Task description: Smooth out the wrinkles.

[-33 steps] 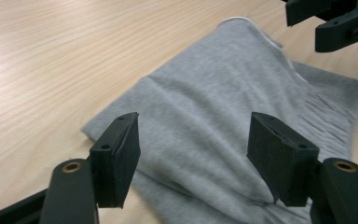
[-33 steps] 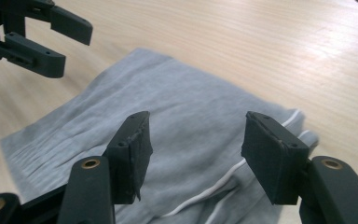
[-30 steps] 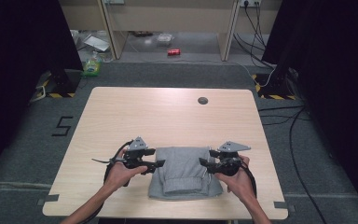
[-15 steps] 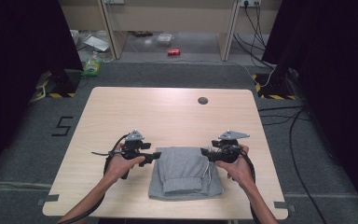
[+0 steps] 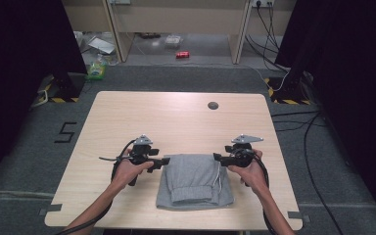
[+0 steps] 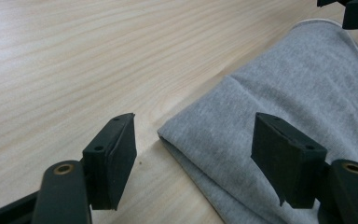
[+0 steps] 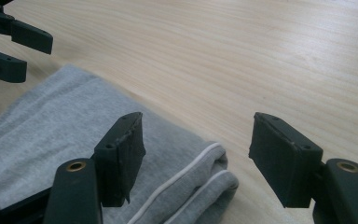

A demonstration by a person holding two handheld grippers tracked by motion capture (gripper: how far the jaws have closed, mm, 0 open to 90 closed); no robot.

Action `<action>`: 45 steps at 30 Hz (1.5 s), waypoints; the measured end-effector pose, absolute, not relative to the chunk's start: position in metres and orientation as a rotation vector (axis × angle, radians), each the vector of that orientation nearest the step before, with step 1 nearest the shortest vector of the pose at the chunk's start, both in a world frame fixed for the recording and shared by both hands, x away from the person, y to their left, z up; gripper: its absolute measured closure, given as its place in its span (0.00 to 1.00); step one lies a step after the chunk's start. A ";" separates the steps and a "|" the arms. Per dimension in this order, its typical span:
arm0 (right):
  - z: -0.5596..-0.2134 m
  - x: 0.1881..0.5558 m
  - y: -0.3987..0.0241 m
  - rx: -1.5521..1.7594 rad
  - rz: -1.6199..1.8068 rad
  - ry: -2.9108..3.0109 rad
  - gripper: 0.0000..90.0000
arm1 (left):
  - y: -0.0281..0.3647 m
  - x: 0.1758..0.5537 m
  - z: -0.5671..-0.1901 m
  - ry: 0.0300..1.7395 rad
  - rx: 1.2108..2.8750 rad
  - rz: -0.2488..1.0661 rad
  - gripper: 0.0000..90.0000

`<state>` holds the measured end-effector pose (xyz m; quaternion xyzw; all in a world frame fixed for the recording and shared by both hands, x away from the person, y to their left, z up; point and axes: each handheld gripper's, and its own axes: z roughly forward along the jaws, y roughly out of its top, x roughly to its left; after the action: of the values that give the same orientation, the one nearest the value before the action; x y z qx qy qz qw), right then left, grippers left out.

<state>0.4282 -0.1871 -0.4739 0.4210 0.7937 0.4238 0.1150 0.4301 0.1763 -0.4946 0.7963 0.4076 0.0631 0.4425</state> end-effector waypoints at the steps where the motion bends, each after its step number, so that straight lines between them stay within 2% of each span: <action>1: -0.474 0.429 -0.187 1.235 1.242 2.327 0.39 | 0.176 0.432 -0.495 1.014 1.971 0.153 0.33; 11: -0.485 0.440 -0.185 1.222 1.221 2.386 0.45 | 0.165 0.445 -0.508 1.031 1.980 0.101 0.34; 16: -0.494 0.440 -0.185 1.210 1.198 2.434 0.50 | 0.161 0.444 -0.514 1.021 2.000 0.097 0.39; 24: -0.507 0.438 -0.187 1.238 1.184 2.474 0.51 | 0.160 0.441 -0.515 0.977 2.019 0.142 0.47; 27: -0.508 0.438 -0.187 1.242 1.191 2.468 0.52 | 0.157 0.439 -0.516 0.957 2.031 0.161 0.51; 34: -0.508 0.436 -0.188 1.321 1.217 2.442 0.67 | 0.157 0.435 -0.519 0.934 2.018 0.198 0.80; 37: -0.508 0.435 -0.188 1.338 1.231 2.423 0.73 | 0.156 0.433 -0.519 0.915 2.019 0.224 0.88; 45: -0.506 0.436 -0.186 1.350 1.239 2.397 0.79 | 0.161 0.435 -0.516 0.907 2.036 0.252 0.92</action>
<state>0.4362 -0.1855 -0.5065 0.4465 0.7930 0.4099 0.0620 0.4353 0.1605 -0.5158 0.8175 0.3643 0.1013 0.4344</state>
